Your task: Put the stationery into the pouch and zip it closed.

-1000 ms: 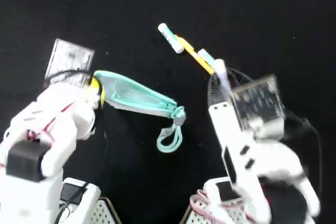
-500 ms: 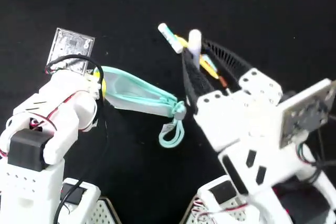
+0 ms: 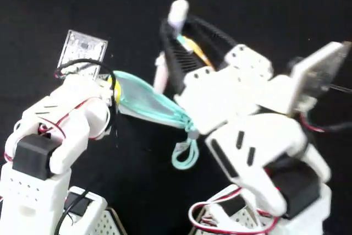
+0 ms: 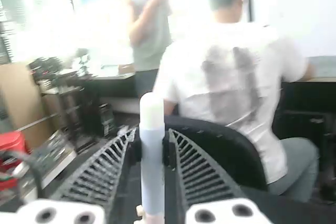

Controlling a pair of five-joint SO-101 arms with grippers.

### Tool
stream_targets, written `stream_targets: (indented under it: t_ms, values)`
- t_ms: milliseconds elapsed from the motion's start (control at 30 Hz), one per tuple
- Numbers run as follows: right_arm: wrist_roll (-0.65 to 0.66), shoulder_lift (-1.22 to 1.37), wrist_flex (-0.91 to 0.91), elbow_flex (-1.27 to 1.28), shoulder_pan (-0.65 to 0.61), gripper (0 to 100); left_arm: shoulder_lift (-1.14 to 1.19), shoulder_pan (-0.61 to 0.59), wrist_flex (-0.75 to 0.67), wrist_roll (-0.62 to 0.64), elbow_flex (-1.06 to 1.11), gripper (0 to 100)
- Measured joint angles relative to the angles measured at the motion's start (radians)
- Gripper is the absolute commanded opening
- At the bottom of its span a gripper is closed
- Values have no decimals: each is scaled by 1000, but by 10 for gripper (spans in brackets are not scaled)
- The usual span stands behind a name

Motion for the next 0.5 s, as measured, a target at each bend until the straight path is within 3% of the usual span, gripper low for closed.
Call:
stream_targets:
  t_ms: [200,500]
  values:
    - [49,14,-140,218,-23,12,6,5,-8,0,0,30]
    - [133,14,-272,331,-25,12,6,5,-8,0,0,30]
